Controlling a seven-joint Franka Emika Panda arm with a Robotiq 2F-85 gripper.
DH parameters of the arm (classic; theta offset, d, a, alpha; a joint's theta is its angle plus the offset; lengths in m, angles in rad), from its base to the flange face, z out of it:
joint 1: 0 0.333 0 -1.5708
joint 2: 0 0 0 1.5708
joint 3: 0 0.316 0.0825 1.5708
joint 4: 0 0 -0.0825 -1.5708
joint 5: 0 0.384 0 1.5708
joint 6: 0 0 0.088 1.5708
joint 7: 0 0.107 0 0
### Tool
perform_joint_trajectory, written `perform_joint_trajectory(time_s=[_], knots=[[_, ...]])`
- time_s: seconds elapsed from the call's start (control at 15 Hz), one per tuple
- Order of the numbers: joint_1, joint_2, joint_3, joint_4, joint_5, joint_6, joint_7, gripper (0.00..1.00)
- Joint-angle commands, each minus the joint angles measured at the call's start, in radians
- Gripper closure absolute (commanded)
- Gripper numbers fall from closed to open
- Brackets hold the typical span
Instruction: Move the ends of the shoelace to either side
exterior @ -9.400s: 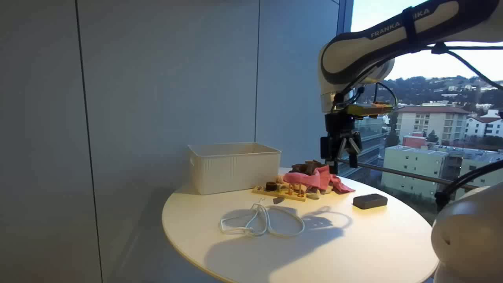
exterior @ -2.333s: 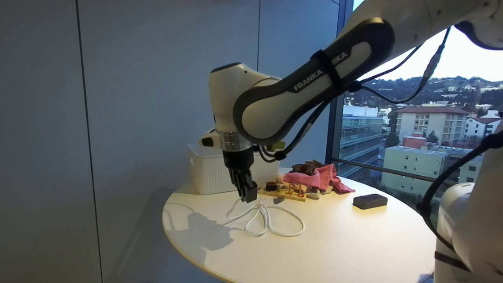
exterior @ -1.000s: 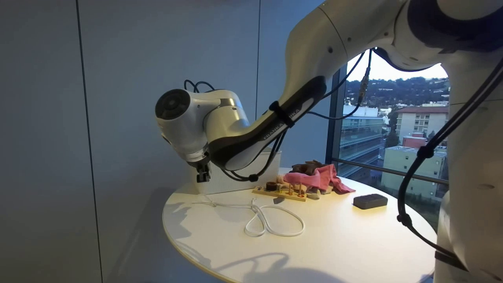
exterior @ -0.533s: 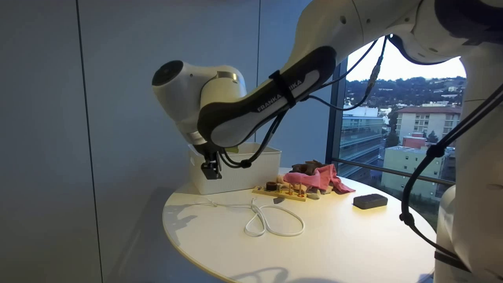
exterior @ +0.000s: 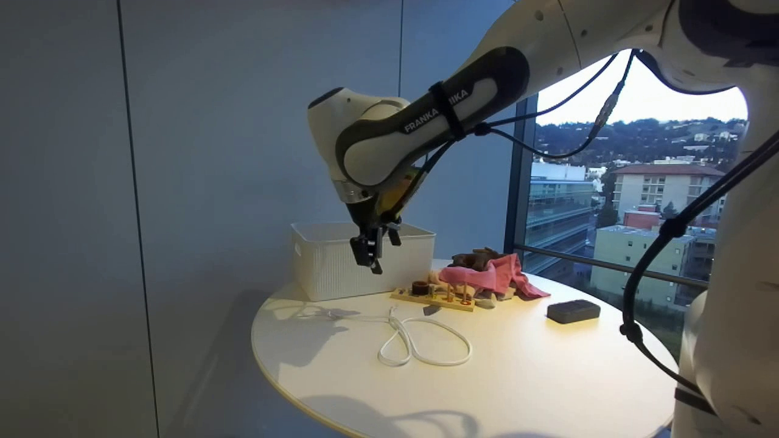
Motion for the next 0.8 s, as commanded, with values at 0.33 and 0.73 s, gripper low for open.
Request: perform_joint_trajectory(time_s=[0.33,0.73], knots=[[-0.060,0.071,-0.064,0.002,0.410,0.063,0.053,0.00],[-0.071,0.114,-0.083,0.005,0.484,0.212,0.279,0.00]])
